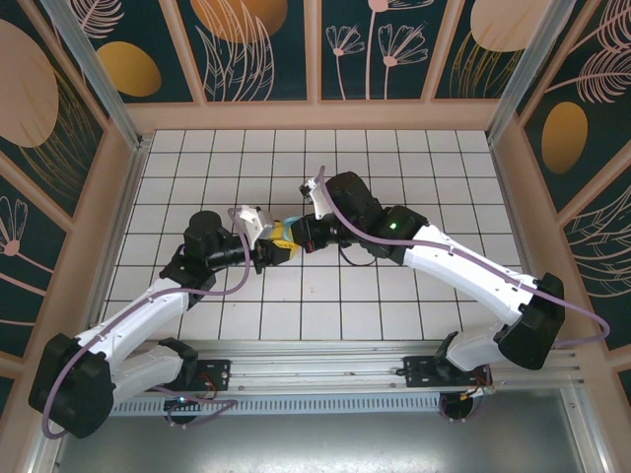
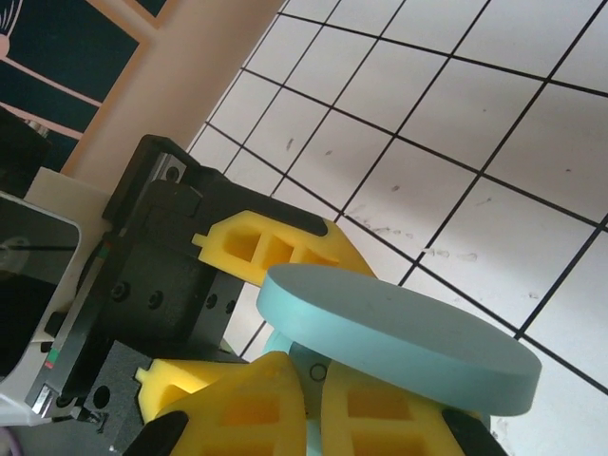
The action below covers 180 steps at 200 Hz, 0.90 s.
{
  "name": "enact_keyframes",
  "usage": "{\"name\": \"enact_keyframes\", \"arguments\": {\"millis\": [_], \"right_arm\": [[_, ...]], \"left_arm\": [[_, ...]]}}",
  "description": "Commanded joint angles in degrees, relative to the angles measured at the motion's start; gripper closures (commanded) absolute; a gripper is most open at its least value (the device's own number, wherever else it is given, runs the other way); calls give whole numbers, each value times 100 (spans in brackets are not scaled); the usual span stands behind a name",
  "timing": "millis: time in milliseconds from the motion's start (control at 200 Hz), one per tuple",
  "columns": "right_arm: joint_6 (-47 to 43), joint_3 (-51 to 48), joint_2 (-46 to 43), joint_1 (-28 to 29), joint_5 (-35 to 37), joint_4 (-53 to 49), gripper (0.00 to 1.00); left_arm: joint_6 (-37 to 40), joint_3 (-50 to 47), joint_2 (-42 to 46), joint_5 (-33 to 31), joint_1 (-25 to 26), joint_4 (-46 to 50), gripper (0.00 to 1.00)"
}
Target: Insert wireless bluetooth earbuds into charging case
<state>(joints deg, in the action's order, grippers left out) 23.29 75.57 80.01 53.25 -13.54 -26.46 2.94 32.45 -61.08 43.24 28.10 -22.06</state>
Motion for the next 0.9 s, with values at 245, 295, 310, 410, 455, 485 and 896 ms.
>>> {"name": "enact_keyframes", "arguments": {"millis": [245, 295, 310, 410, 455, 485, 896], "right_arm": [[47, 442, 276, 27, -11, -767, 81], [36, 521, 312, 22, 35, -814, 77], [35, 550, 324, 19, 50, -830, 76], [53, 715, 370, 9, 196, -926, 73], [61, 775, 382, 1, 251, -942, 71], [62, 818, 386, -8, 279, -958, 71], [36, 1213, 392, -25, 418, -1194, 66]], "left_arm": [[168, 113, 86, 29, 12, -206, 100], [174, 117, 87, 21, 4, -207, 100], [176, 113, 94, 18, 6, -207, 100], [173, 112, 96, 31, 7, -211, 100], [167, 106, 96, 36, 10, -211, 100], [171, 104, 96, 35, 6, -211, 100], [224, 18, 79, -13, 7, -252, 100]]}}
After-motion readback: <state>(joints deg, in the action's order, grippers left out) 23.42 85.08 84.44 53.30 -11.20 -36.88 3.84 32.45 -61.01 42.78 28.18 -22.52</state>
